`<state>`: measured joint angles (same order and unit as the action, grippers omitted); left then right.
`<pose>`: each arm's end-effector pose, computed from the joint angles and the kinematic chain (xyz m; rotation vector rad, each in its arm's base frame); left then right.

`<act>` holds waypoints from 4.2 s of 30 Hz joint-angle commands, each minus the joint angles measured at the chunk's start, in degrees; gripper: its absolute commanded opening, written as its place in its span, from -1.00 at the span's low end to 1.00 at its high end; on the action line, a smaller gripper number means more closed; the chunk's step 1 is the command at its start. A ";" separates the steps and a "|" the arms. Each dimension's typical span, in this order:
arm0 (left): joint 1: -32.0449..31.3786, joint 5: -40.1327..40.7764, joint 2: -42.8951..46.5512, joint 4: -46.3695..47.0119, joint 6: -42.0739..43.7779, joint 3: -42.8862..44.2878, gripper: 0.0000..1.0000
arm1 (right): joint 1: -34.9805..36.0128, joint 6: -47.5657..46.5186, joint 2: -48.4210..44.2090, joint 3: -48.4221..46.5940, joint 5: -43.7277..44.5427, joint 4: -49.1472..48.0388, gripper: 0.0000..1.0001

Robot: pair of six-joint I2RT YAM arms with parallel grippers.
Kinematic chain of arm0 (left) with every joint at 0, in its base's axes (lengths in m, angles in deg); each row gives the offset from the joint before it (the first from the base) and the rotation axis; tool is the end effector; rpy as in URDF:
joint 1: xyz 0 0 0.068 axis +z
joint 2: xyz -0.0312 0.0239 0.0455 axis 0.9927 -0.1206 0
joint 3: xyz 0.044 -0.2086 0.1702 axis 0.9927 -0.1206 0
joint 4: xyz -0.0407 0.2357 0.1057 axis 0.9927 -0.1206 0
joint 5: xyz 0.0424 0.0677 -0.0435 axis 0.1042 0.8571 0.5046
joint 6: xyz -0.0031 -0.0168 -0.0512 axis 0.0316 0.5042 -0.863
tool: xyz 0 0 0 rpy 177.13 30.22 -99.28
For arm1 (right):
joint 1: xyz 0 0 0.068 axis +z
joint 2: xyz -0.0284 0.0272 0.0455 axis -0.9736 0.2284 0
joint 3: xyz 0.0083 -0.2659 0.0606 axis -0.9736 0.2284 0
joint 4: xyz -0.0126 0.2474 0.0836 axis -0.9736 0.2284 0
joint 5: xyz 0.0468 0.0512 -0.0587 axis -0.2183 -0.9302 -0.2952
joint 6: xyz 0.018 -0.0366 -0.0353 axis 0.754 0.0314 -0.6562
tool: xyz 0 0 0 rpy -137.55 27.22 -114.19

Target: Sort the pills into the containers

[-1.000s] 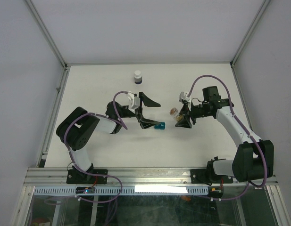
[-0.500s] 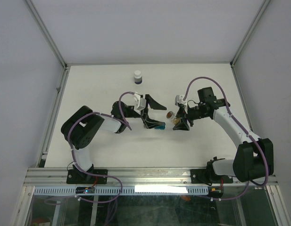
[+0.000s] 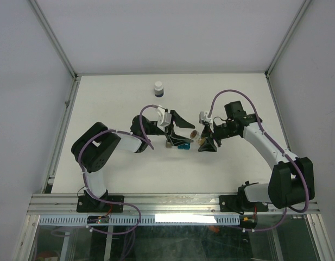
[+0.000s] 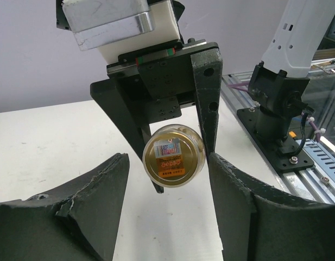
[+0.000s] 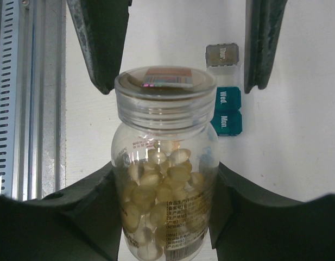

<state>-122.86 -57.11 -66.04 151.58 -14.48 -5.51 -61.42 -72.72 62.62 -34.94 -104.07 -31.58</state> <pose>0.2538 -0.2496 0.2158 1.1680 0.9554 -1.3298 0.2222 0.0922 0.2461 -1.5434 1.6713 0.9991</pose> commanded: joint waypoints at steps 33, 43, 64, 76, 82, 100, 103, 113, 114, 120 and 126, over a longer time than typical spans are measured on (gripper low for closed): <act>-5.92 40.01 11.29 -23.62 -17.45 3.32 -1.00 | -2.28 13.38 -3.69 -1.57 6.64 -10.69 -1.00; -14.17 67.66 17.24 -46.24 -26.92 8.27 -1.00 | -2.98 15.26 -5.67 -1.45 4.76 -11.67 -1.00; -18.88 79.88 20.23 -58.25 -42.58 14.81 -1.00 | -2.98 16.07 -5.15 -0.54 6.64 -13.29 -1.00; -18.91 71.35 20.27 -55.16 -38.19 13.17 -0.10 | -3.03 14.47 -5.67 -0.81 4.04 -11.93 -1.00; -19.07 70.55 21.96 -54.98 -37.03 10.93 0.34 | -3.51 14.14 -5.75 -0.86 2.87 -11.47 -1.00; -19.46 67.46 31.08 -50.82 -29.22 -0.81 0.72 | -4.53 13.19 -5.58 -0.96 0.82 -10.31 -1.00; -19.20 58.45 34.71 -41.60 -9.68 -6.91 0.98 | -4.64 10.01 -5.67 -1.19 -1.68 -8.03 -1.00; -2.99 14.20 33.45 -23.23 -3.56 -11.26 0.98 | -4.22 0.44 -5.28 -1.61 -7.23 -0.49 -1.00; -3.00 11.89 31.91 -22.26 -3.01 -10.27 0.98 | -4.09 0.20 -5.28 -1.51 -7.26 -0.33 -1.00; -2.99 8.74 25.44 -24.75 -0.88 -3.46 0.98 | -3.79 -0.37 -5.19 -1.64 -7.18 0.04 -1.00; -2.95 9.11 18.32 -25.19 -1.51 1.06 0.94 | -3.21 -0.56 -4.86 -1.63 -6.80 0.08 -1.00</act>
<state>-125.51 -45.43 -44.68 124.15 -17.46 -8.05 -65.24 -71.78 58.68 -34.96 -108.47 -31.25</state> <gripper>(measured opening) 0.983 0.547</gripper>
